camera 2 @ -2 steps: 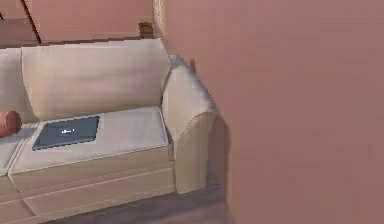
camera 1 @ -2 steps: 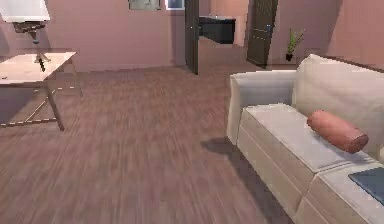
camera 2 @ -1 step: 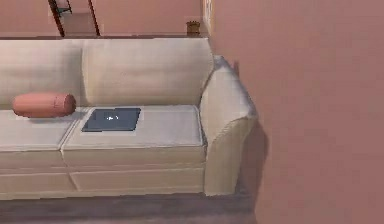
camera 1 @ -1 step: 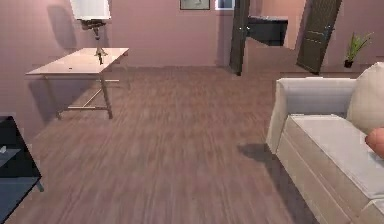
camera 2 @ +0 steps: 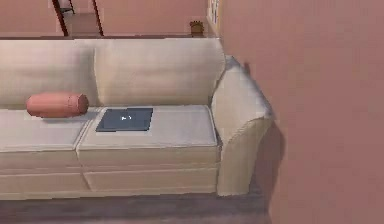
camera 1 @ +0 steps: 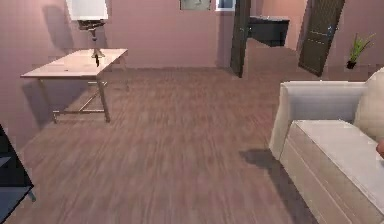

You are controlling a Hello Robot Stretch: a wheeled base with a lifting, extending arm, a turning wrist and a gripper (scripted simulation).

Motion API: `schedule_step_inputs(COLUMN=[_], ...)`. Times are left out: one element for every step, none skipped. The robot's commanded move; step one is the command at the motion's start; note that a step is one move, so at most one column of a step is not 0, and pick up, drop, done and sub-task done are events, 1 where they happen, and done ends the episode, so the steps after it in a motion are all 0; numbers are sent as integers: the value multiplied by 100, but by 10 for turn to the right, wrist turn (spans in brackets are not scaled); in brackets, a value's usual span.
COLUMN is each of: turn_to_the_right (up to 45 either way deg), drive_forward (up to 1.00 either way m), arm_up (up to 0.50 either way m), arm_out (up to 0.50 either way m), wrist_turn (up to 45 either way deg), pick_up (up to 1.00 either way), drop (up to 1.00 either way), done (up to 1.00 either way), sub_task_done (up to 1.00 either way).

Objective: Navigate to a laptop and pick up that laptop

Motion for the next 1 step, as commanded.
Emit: schedule_step_inputs(turn_to_the_right=[450], drive_forward=[0], arm_up=[0], arm_out=[0], wrist_turn=[0], pick_up=[0], drop=[0], done=[0], sub_task_done=[0])
